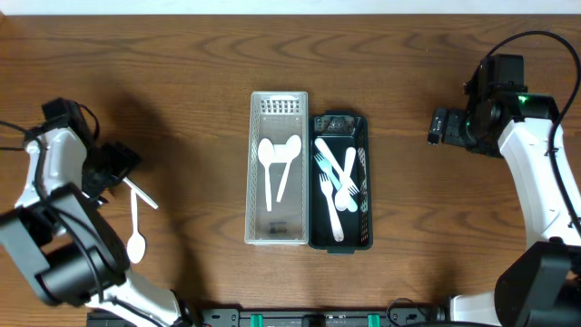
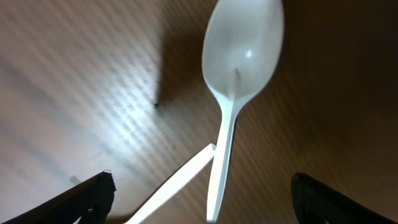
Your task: Pack container
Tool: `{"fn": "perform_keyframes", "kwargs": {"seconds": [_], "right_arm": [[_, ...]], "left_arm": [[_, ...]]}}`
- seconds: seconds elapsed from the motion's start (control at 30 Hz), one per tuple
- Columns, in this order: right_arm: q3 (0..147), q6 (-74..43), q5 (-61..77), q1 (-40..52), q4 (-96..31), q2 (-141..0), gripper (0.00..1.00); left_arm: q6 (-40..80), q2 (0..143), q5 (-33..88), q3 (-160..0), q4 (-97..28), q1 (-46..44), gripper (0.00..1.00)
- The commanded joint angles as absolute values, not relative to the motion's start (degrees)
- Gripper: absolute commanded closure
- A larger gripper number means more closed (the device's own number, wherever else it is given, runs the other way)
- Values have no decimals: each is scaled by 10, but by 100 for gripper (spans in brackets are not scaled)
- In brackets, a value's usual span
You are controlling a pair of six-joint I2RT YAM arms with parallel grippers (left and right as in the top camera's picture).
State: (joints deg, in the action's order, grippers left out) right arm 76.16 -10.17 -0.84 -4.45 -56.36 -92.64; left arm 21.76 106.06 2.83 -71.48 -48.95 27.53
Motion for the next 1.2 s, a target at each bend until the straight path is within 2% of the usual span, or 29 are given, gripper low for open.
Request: {"fn": "perform_keyframes", "kwargs": {"seconds": [0.0,0.27,0.37,0.47,0.63,0.83,0.87,1.17], "right_arm": [[759,-95,-6,-46,-567,-931,1],[759,-93,-6,-46,-576,-931,1],[759,-93,-6,-46,-576,-931,1],[759,-93,-6,-46,-576,-931,1],[759,-93,-6,-46,-576,-931,1],[759,-93,-6,-46,-581,-931,1],[759,-93,-6,-46,-582,-931,1],[759,-93,-6,-46,-586,-931,1]], "left_arm": [[204,1096,35,-714,-476,275,7],[202,1143,35,-714,-457,275,7],[202,1157,35,-714,-455,275,3],[202,1163,35,-714,-459,275,4],[202,1163,35,-714,-462,275,29],[202,1163,35,-714,-464,275,70],[202,1163,35,-714,-464,275,74],[202,1163,35,-714,-459,275,81]]}}
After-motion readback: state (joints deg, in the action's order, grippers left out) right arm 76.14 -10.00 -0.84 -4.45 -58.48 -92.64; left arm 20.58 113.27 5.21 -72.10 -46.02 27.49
